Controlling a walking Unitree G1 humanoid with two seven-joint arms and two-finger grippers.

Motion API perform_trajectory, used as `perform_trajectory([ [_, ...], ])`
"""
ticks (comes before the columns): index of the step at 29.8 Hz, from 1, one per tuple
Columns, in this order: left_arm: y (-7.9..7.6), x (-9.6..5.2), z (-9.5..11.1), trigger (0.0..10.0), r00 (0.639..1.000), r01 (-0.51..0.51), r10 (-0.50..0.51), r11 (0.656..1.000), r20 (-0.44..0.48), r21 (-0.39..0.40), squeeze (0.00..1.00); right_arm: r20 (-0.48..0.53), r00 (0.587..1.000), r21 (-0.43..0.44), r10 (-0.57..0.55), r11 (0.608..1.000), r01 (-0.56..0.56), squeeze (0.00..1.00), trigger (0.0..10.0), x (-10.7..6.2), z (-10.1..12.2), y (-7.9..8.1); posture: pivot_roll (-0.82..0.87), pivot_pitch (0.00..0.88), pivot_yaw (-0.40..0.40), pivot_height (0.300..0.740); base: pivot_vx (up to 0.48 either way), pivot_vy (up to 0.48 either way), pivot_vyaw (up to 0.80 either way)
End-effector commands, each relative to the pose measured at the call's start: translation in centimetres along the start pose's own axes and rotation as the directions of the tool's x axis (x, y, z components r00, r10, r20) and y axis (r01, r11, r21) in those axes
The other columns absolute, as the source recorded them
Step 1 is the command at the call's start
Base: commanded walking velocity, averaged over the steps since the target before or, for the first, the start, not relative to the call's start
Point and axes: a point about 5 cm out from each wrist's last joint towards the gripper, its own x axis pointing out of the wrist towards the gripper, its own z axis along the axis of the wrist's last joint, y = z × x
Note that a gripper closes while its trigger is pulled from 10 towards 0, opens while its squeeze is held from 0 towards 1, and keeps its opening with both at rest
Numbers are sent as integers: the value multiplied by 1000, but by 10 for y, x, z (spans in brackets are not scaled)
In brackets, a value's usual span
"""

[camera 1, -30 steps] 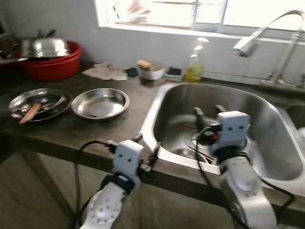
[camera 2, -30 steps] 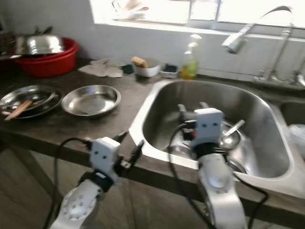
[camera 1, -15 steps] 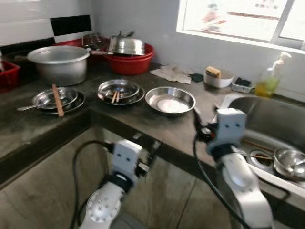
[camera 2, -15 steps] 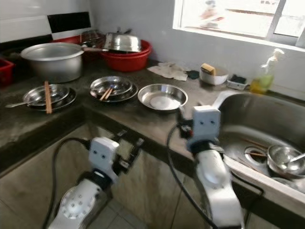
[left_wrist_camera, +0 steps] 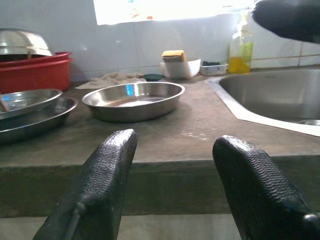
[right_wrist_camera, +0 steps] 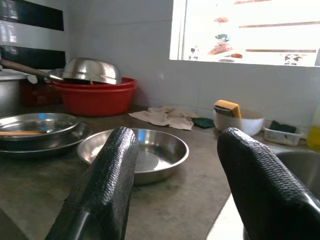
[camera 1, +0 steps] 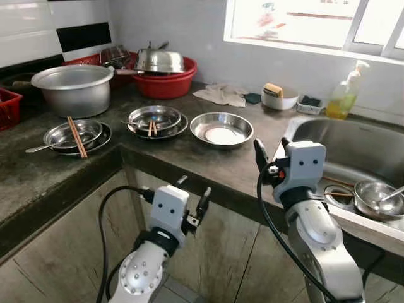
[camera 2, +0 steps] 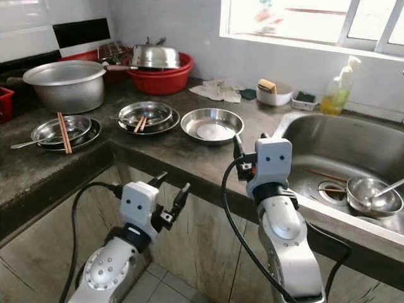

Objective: Kitchen organization

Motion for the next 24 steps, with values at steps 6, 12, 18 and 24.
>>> perform_trajectory([
  [6,0,1,1,10000,1000,-4,4,1000,-1,19,0,-5,1000,2,8,1000,-8,0,10000,5,1,-1,25,1,-55,740,328,0,0],
  [12,0,0,-1,10000,1000,-2,2,1000,-4,20,0,-6,1000,2,20,1000,-20,0,10000,7,2,1,25,6,-57,740,388,0,0],
  [18,1,-1,-3,10000,999,-26,26,1000,-21,4,0,-2,1000,2,26,1000,-26,0,10000,9,2,2,27,8,-58,740,236,0,0],
  [24,1,-1,-4,10000,999,-29,29,1000,-25,7,0,-7,999,-1,31,1000,-31,0,10000,9,2,2,26,12,-60,740,0,0,0],
])
